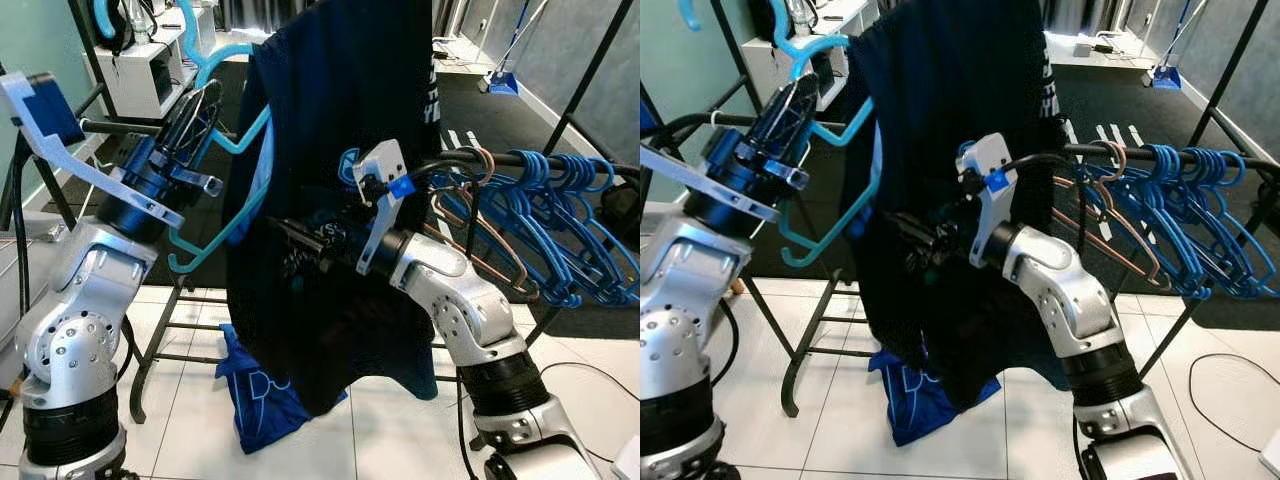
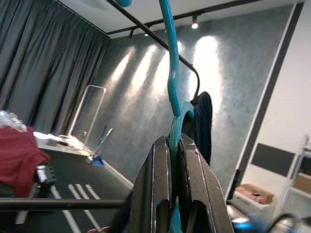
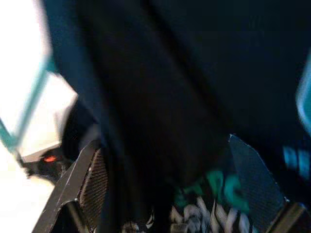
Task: Hang hanger
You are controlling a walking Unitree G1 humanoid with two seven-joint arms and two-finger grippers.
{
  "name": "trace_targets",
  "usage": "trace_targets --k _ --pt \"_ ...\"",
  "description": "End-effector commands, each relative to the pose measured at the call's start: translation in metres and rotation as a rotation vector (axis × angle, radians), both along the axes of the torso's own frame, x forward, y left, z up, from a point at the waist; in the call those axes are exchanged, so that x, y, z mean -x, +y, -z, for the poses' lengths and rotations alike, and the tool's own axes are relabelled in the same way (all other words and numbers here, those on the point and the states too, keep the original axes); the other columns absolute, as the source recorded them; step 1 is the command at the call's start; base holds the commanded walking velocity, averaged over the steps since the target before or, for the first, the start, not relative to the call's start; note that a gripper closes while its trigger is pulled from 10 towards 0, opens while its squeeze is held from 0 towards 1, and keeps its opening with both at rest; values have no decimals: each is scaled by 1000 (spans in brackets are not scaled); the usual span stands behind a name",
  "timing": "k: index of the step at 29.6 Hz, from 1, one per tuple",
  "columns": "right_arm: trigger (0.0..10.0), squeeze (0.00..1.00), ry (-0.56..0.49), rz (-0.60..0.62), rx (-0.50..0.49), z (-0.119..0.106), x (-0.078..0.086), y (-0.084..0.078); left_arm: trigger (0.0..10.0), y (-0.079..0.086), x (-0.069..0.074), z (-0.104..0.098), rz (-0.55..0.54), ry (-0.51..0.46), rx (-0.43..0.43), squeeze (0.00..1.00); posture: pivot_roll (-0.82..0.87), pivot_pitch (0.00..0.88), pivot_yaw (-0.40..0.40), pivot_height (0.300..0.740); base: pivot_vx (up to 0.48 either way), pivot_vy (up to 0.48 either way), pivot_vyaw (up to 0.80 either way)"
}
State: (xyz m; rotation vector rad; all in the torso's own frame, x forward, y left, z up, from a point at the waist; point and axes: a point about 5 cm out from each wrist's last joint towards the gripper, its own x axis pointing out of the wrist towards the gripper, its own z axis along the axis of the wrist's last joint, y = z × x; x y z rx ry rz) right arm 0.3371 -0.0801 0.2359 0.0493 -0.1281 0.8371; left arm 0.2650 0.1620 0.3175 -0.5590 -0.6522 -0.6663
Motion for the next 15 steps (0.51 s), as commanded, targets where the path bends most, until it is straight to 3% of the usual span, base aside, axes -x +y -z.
trace_targets --k 1,15 --pt "78 0 -9 89 -24 -4 -8 -7 0 -7 9 -14 37 -70 22 0 -21 28 -65 740 0 0 0" --pt "0 0 -60 127 -97 -15 -12 -11 0 -11 9 -14 45 -72 29 0 -24 18 -62 740 0 0 0"
